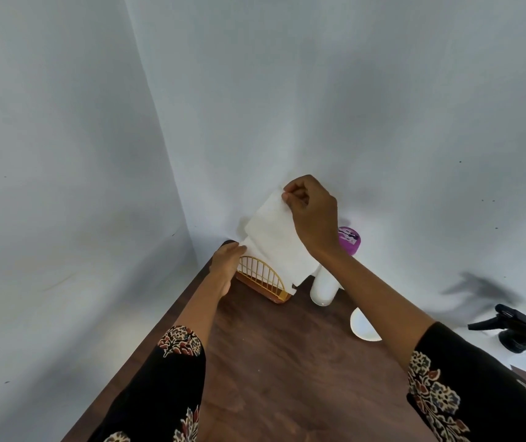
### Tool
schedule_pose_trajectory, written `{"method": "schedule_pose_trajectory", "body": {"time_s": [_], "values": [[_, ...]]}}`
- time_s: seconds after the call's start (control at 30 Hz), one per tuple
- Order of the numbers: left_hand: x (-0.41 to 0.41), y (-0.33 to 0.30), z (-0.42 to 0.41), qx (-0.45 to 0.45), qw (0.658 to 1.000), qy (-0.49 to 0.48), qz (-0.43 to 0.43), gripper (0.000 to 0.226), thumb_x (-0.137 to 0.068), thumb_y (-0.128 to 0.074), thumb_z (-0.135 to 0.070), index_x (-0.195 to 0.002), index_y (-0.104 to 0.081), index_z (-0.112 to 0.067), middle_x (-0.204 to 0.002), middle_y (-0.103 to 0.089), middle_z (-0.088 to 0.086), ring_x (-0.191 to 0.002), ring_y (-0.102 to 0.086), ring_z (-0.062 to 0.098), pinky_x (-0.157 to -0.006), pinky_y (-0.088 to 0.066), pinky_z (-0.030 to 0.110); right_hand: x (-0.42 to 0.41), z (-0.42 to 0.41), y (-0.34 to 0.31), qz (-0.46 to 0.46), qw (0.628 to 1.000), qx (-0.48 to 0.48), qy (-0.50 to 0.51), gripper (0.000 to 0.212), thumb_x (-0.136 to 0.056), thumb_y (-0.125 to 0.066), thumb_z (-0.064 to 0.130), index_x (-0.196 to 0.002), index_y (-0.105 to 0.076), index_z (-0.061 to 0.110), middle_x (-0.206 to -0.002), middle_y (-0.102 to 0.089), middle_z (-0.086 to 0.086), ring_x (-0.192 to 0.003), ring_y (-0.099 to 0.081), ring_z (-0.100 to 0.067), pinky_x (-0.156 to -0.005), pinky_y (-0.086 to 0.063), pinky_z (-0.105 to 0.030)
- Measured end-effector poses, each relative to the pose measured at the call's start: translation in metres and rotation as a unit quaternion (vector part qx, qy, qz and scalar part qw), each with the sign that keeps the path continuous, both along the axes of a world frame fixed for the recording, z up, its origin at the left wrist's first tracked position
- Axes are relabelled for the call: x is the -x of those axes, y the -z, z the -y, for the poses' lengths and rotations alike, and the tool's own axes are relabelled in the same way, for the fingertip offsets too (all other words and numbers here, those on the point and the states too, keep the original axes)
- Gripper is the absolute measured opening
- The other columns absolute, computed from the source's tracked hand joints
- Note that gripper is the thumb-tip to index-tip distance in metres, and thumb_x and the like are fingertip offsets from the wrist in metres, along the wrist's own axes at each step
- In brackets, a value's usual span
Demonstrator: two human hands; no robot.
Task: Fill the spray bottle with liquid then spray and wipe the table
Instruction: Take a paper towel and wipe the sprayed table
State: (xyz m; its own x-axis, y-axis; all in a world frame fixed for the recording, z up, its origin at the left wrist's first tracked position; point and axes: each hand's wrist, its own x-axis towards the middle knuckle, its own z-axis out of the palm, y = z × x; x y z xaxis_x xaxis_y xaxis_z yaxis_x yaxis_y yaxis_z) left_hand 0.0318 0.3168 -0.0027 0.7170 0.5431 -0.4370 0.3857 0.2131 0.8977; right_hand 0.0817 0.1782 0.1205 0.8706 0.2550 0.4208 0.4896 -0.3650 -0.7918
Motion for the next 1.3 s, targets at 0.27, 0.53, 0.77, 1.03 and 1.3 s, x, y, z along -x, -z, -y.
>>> {"method": "schedule_pose_trajectory", "body": {"time_s": [0.27,0.53,0.77,1.03,1.3], "values": [[0.016,-0.021,0.014,-0.114,0.985,-0.129,0.03,0.05,-0.094,-0.041,-0.049,-0.138,-0.041,-0.024,-0.143,-0.041,0.005,-0.129,-0.04,0.026,-0.109,-0.029,0.051,0.009,0.011,-0.032,0.014,0.994,-0.105,0.022,0.012,-0.086,-0.064,0.007,-0.098,-0.064,0.004,-0.092,-0.064,0.004,-0.077,-0.058,0.0,-0.067,-0.044,-0.003],[0.074,-0.081,0.07,0.169,0.955,0.106,0.221,0.099,-0.054,-0.054,-0.087,-0.134,-0.048,-0.027,-0.132,-0.056,-0.002,-0.123,-0.05,0.018,-0.108,-0.033,0.037,0.057,0.059,-0.05,-0.184,0.964,-0.187,-0.032,0.011,-0.08,-0.073,0.014,-0.088,-0.065,0.018,-0.081,-0.069,0.009,-0.073,-0.063,0.001,-0.081,-0.05,-0.029],[0.14,-0.086,0.13,0.331,0.901,0.199,0.199,0.083,-0.054,-0.089,-0.032,-0.127,-0.055,-0.01,-0.125,-0.062,0.012,-0.115,-0.06,0.026,-0.087,-0.055,0.042,0.109,0.131,-0.037,-0.203,0.955,-0.21,0.043,0.01,-0.079,-0.074,0.014,-0.085,-0.066,0.016,-0.073,-0.069,0.008,-0.068,-0.061,0.0,-0.068,-0.045,-0.018],[0.188,-0.084,0.187,0.113,0.981,0.138,0.079,0.039,-0.071,-0.079,-0.019,-0.105,-0.067,-0.005,-0.097,-0.074,0.007,-0.088,-0.07,0.021,-0.075,-0.059,0.034,0.172,0.219,-0.003,-0.292,0.938,-0.157,0.102,0.041,-0.082,-0.071,0.025,-0.116,-0.05,0.022,-0.094,-0.068,-0.001,-0.086,-0.063,-0.01,-0.071,-0.049,-0.024],[0.233,-0.072,0.235,-0.04,0.986,0.143,0.075,0.061,-0.084,-0.069,-0.019,-0.137,-0.038,-0.03,-0.113,-0.058,-0.006,-0.094,-0.062,0.012,-0.071,-0.052,0.022,0.224,0.297,0.047,-0.361,0.922,-0.12,0.075,0.058,-0.08,-0.07,0.002,-0.121,-0.035,0.02,-0.107,-0.066,-0.015,-0.098,-0.064,-0.027,-0.082,-0.055,-0.047]]}}
